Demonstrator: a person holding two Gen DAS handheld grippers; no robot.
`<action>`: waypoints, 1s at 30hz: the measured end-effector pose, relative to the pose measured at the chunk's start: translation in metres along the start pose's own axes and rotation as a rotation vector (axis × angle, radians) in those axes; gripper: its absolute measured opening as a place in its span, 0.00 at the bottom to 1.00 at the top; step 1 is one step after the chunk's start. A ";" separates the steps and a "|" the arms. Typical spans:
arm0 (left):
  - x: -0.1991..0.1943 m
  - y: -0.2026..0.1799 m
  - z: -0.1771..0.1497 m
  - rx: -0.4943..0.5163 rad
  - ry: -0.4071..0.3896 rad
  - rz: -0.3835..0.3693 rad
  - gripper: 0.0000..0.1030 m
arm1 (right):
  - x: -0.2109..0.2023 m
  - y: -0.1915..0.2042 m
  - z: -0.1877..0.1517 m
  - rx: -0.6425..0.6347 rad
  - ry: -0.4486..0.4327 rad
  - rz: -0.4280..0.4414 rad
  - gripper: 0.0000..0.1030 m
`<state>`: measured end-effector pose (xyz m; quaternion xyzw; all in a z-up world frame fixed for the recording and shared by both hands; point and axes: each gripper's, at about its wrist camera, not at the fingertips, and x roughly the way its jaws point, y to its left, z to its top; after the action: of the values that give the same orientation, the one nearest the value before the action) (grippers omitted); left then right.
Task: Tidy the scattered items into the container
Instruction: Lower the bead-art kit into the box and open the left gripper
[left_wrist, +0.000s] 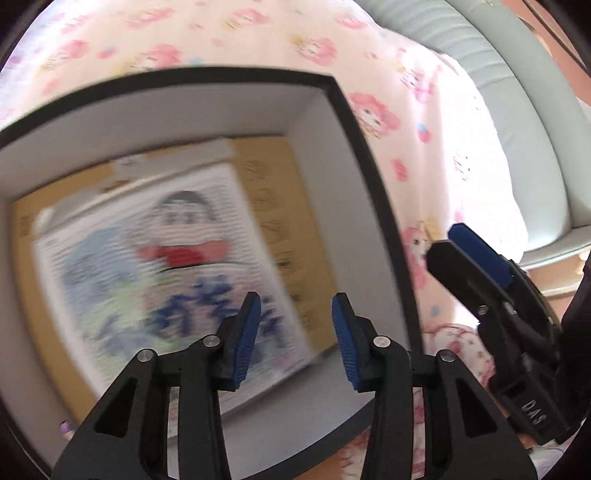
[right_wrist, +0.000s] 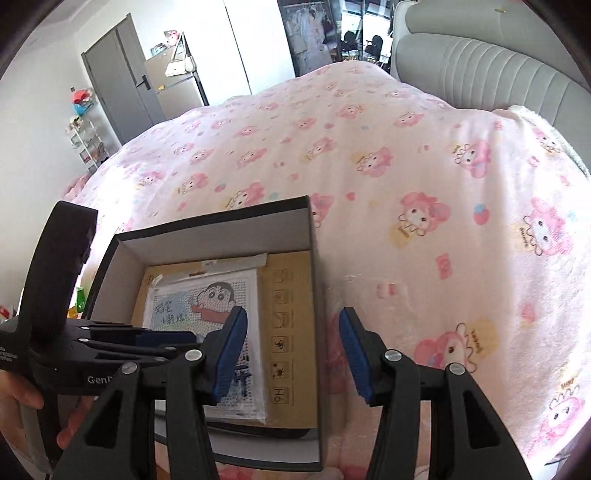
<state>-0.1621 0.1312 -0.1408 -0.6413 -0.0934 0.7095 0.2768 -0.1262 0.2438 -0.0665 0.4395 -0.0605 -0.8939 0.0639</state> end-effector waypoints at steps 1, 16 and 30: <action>0.009 -0.004 0.002 -0.003 0.029 -0.022 0.37 | 0.001 -0.006 0.001 0.008 0.002 -0.020 0.46; 0.015 0.029 -0.035 -0.081 0.094 0.107 0.21 | 0.010 -0.010 -0.006 -0.016 0.045 -0.020 0.50; -0.074 0.097 -0.080 -0.167 -0.111 0.277 0.38 | 0.044 0.092 0.003 -0.292 0.091 0.036 0.64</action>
<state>-0.1099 -0.0049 -0.1374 -0.6287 -0.0779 0.7649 0.1167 -0.1497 0.1458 -0.0835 0.4643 0.0652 -0.8711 0.1459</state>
